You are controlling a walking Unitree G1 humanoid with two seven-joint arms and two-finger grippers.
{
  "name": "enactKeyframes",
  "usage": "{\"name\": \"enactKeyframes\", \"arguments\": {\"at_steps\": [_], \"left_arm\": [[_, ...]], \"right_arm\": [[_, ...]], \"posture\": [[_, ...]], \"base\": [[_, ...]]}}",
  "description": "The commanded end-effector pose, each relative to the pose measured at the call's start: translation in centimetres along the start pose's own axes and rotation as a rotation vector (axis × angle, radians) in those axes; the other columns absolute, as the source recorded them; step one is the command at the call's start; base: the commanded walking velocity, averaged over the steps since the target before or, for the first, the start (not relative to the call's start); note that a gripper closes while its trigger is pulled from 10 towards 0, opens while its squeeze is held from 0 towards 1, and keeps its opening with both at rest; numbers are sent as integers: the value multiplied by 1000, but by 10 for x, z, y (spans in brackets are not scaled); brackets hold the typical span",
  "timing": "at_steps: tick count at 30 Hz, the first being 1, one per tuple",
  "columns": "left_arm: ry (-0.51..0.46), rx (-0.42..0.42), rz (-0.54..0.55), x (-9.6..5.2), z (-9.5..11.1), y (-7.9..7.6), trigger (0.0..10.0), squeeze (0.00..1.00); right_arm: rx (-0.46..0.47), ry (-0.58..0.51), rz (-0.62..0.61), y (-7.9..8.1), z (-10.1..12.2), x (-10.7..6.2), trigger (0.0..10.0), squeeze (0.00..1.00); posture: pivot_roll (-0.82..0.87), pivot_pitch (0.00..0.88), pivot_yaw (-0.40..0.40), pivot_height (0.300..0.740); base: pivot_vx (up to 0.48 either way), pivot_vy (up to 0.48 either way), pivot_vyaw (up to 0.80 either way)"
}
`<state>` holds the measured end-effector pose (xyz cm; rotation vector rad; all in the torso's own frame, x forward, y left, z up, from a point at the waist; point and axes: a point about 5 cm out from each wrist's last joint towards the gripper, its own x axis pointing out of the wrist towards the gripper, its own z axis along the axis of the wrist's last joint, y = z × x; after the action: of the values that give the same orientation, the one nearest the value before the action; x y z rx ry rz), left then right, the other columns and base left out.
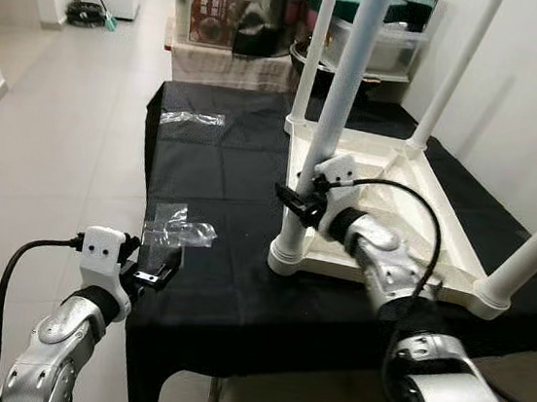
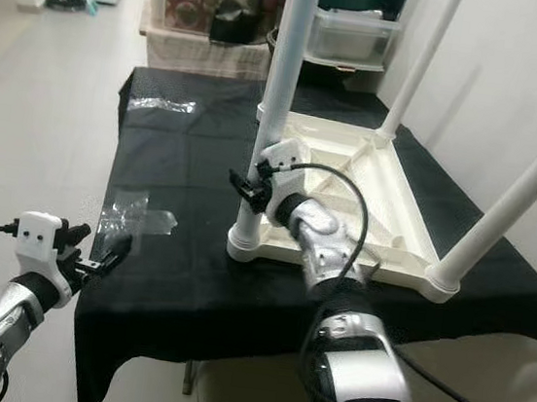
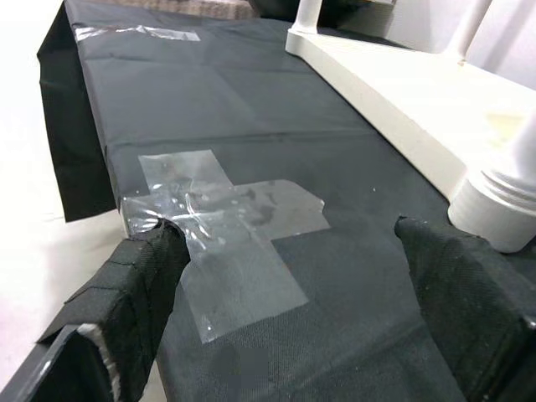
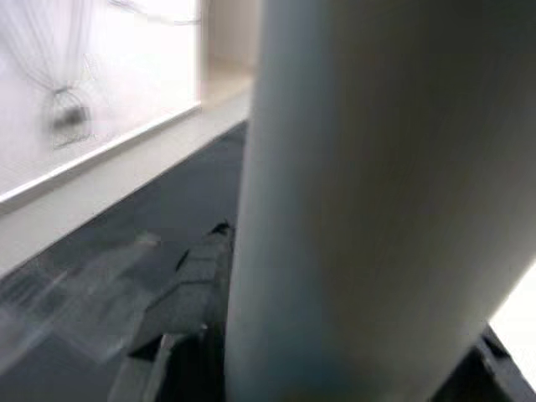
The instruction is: Building children table
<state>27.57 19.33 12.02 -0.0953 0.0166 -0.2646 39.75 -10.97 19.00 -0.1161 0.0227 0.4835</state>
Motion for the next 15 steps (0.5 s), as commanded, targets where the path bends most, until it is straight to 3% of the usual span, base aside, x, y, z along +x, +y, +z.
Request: {"name": "enactKeyframes", "arguments": {"at_steps": [1,2,4,5,7,8,10,11,12,13,15], "left_arm": [[18,5,1,-5,-4,2,10000,0],[18,5,1,-5,-4,2,10000,0],[22,10,-1,-6,-4,2,10000,0],[22,10,-1,-6,-4,2,10000,0],[18,13,-1,-4,-2,3,10000,0],[16,13,-1,-3,-1,4,10000,0],[15,11,1,-3,-2,3,10000,0],[16,10,1,-3,-3,3,10000,0],[16,9,1,-4,-4,2,10000,0],[19,8,2,-4,-5,2,10000,0],[21,6,2,-5,-6,1,10000,0]], "right_arm": [[50,193,-445,-30,-42,-17,0,0],[50,193,-445,-30,-42,-17,0,0],[122,200,-690,-45,-53,-33,0,0],[122,200,-690,-45,-53,-33,0,0],[139,183,-880,-51,-61,-52,0,0],[131,162,-955,-48,-63,-61,0,0],[124,155,-971,-33,-63,-70,0,0],[132,148,-926,-24,-61,-69,8431,0],[139,145,-888,-18,-60,-68,8431,0],[138,120,-816,-9,-55,-64,10000,0],[143,78,-759,-2,-48,-60,10000,0]], "posture": [[61,0,-78,740],[61,0,-78,740],[64,0,-78,740],[64,0,-78,740],[65,0,-81,740],[64,0,-84,740],[63,0,-86,740],[59,0,-85,740],[58,0,-85,740],[58,0,-85,740],[58,0,-85,740]], "base": [[0,0,0],[0,0,0],[0,0,0],[0,0,0],[0,0,0],[0,0,0],[0,0,0],[0,0,0],[0,0,0],[0,0,0],[0,0,0]]}}
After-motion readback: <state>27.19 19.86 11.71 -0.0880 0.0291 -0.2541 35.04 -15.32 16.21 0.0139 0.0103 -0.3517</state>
